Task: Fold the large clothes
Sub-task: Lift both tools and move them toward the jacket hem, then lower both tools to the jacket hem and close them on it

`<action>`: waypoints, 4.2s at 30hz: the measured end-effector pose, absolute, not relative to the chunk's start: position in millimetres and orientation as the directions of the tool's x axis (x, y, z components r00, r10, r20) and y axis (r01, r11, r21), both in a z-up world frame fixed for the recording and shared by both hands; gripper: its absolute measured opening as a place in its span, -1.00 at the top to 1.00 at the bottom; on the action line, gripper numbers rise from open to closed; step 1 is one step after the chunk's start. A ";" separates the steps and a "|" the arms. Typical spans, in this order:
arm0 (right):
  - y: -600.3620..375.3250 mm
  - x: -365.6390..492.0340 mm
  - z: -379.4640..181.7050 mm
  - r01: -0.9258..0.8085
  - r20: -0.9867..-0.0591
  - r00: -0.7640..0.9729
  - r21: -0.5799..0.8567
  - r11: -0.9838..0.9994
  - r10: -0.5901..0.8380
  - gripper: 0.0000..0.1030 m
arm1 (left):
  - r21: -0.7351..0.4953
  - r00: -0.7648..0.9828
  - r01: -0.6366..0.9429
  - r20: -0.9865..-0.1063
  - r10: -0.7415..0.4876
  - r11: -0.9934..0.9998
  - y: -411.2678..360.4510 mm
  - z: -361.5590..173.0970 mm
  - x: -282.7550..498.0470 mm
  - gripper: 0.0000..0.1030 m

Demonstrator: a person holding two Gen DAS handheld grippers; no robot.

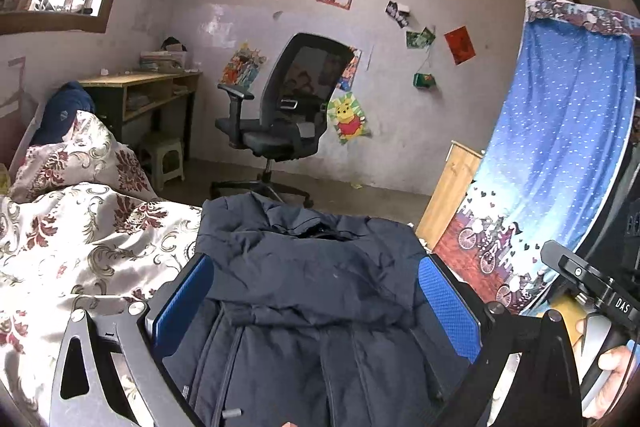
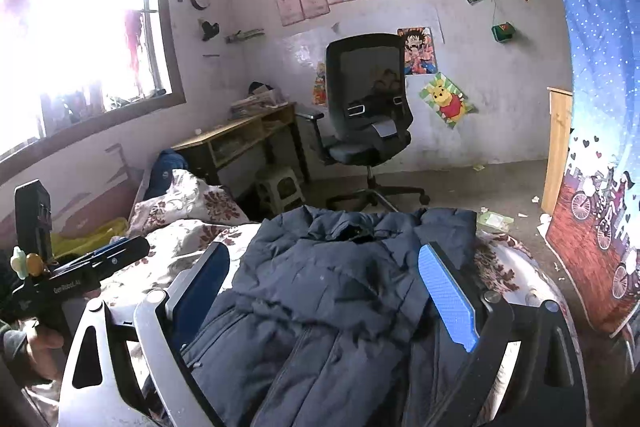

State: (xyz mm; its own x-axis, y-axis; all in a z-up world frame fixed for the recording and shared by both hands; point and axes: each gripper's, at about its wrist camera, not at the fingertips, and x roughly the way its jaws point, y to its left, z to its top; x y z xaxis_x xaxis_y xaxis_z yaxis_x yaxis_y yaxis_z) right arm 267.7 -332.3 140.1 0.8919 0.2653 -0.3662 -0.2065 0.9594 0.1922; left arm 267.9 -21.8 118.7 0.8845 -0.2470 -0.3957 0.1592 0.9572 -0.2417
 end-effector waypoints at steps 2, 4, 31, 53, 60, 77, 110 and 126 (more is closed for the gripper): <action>-332.2 254.2 143.1 -0.203 -0.364 0.896 0.175 0.964 0.254 -0.81 | -0.235 0.888 0.159 -0.390 -0.243 0.959 -22.3 120.6 256.3 -1.00; -333.1 240.1 146.0 -0.205 -0.358 0.899 0.162 0.965 0.251 -0.81 | -0.224 0.890 0.159 -0.389 -0.238 0.962 -23.8 121.9 243.5 -1.00; -350.4 134.1 67.3 -0.179 -0.547 0.813 0.088 0.980 0.198 -0.82 | 0.003 0.788 0.158 -0.604 -0.124 0.988 -20.5 20.3 164.2 -1.00; -328.1 166.8 -68.9 -0.249 -0.822 0.534 0.071 0.966 0.198 -0.82 | 0.273 0.653 0.306 -0.757 0.007 0.912 -25.9 -109.2 150.8 -1.00; -336.8 172.0 -88.1 -0.206 -0.846 0.499 0.097 0.974 0.190 -0.82 | 0.452 0.697 0.288 -0.703 0.139 0.844 -47.9 -128.5 145.1 -1.00; -333.1 179.3 -110.7 -0.208 -0.895 0.435 0.008 0.978 0.100 -0.82 | 0.607 0.755 0.232 -0.605 0.252 0.760 -69.2 -140.5 144.1 -1.00; -305.6 191.7 -137.2 -0.325 -0.869 0.482 -0.292 0.900 -0.108 -0.82 | 0.379 0.722 0.234 -0.685 0.101 0.896 -53.1 -60.7 191.3 0.77; -290.2 171.7 -100.0 -0.219 -0.711 0.673 -0.453 0.864 -0.202 -0.78 | 0.235 0.744 0.203 -0.668 0.006 0.951 -47.5 12.7 226.5 0.82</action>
State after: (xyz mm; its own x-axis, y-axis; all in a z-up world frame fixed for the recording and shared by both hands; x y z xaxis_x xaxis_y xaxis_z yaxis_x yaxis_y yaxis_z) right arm 171.7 -290.2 -100.0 0.6731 -0.2022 -0.7114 -0.2189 0.8644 -0.4528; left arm 226.5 -47.5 12.7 0.7444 0.0059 -0.6677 0.2030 0.9506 0.2347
